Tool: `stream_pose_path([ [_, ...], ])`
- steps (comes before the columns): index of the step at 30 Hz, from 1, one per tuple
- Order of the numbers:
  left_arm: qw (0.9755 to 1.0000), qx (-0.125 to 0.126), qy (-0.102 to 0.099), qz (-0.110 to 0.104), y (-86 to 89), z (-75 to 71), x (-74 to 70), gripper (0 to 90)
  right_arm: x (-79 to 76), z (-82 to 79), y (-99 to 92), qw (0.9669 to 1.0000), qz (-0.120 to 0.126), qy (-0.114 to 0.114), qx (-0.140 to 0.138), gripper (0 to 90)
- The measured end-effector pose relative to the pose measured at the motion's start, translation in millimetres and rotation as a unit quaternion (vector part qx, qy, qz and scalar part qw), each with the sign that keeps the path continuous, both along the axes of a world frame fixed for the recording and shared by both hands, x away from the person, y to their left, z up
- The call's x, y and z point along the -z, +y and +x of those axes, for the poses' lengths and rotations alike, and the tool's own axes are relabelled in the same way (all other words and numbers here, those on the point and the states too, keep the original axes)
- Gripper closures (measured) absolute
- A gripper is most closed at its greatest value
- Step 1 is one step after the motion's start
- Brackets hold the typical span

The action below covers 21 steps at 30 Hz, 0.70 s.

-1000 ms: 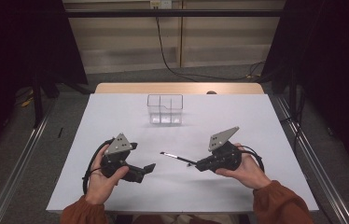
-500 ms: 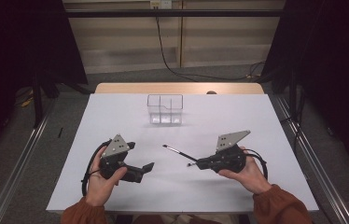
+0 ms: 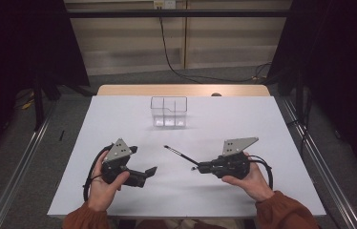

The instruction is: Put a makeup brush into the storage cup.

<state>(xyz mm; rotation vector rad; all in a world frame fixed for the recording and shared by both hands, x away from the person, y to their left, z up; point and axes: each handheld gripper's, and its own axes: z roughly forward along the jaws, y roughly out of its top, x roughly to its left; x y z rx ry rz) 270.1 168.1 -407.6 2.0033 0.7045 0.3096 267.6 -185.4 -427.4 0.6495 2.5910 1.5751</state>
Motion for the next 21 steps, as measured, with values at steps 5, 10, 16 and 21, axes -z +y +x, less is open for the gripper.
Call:
stream_pose_path([
  [5, 1.0000, -0.001, 0.000, -0.005, -0.7, -1.1, -0.1, 3.5, -1.4, -0.1, 0.1, 0.9999, 0.010, -0.001, 0.000, 83.8],
  [10, 1.0000, 0.000, -0.001, -0.006, -1.9, -2.1, -0.1, 3.5, -2.0, -0.1, -0.5, 0.9997, 0.025, -0.005, 0.000, 83.8],
  [16, 0.9999, 0.003, -0.004, -0.010, -3.3, -4.1, -1.3, 3.5, -2.5, -0.9, 0.7, 0.9991, 0.039, -0.017, 0.006, 83.8],
  [21, 0.9998, 0.006, -0.009, -0.017, -6.5, -6.4, -3.6, 3.4, -3.8, -1.6, 0.8, 0.9982, 0.054, -0.025, 0.002, 83.7],
])
